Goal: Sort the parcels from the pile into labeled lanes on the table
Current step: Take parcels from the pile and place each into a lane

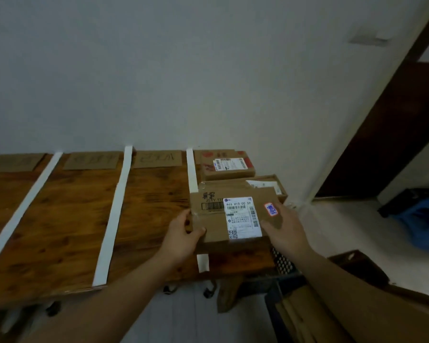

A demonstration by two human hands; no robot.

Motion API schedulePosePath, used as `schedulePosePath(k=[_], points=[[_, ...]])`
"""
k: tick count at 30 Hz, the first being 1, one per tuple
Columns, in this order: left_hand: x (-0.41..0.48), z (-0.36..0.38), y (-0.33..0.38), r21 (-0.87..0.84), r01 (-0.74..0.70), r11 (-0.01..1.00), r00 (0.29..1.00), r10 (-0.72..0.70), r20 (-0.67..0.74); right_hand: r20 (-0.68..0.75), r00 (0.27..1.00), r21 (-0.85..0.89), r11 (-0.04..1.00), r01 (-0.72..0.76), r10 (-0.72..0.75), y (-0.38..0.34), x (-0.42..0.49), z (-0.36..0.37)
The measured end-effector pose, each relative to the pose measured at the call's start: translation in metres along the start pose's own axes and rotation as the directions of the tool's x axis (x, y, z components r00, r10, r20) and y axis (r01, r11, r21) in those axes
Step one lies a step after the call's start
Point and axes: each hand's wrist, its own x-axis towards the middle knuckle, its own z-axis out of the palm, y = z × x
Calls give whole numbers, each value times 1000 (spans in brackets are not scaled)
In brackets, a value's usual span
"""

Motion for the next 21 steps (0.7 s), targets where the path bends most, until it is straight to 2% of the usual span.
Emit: schedulePosePath(k=[4, 7, 14, 21], points=[[-2, 24, -9, 108, 33, 994, 995, -43, 89, 102, 994, 3, 999, -39, 38, 50, 10, 8], [2, 48, -15, 164, 54, 985, 989, -76, 128, 159, 986, -12, 998, -54, 55, 54, 6, 0], [25, 97, -22, 226, 121, 966, 989, -138, 61, 276, 956, -124, 990, -70, 102, 84, 42, -2], [61, 113, -10, 299, 156, 941, 985, -171, 24, 285, 957, -168, 986, -3, 51, 84, 86, -2]])
